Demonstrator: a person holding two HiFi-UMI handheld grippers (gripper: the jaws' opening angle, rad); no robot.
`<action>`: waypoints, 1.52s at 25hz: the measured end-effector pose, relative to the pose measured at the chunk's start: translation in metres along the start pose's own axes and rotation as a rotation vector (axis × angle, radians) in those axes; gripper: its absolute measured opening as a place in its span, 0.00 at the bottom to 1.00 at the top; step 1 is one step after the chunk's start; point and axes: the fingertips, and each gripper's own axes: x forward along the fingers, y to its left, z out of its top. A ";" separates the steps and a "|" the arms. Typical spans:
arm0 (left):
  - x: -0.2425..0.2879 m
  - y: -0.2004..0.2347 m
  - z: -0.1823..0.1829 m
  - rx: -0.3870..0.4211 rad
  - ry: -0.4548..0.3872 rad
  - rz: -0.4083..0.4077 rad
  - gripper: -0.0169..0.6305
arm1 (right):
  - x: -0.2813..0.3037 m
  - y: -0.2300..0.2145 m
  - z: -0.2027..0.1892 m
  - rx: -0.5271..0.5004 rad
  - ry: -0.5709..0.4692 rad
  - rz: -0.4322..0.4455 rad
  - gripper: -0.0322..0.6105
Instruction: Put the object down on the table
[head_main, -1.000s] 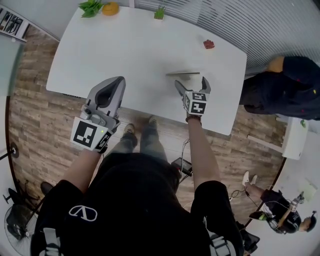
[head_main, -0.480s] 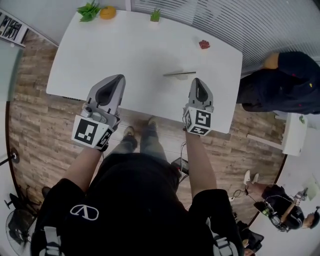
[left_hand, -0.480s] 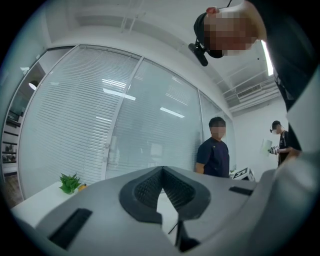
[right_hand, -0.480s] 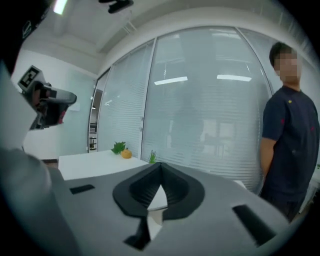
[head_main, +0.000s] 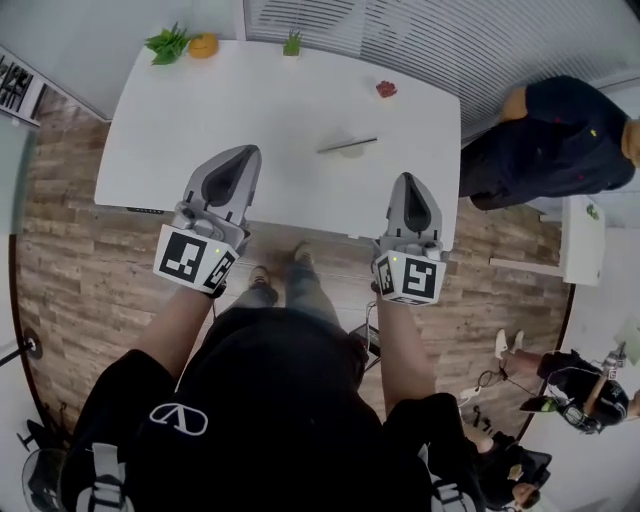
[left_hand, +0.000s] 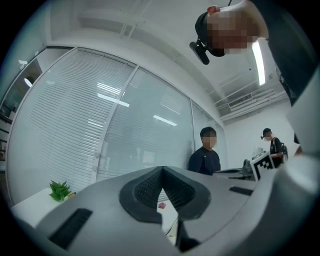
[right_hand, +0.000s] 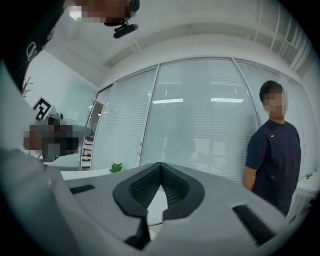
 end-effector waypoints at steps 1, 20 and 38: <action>-0.004 -0.004 0.004 -0.001 -0.005 -0.012 0.03 | -0.009 0.001 0.007 -0.003 -0.006 -0.009 0.06; -0.061 -0.081 0.052 0.050 -0.068 0.026 0.03 | -0.109 -0.015 0.061 -0.018 -0.078 -0.025 0.06; -0.058 -0.085 0.062 0.068 -0.087 0.015 0.03 | -0.109 -0.008 0.067 -0.032 -0.081 -0.012 0.06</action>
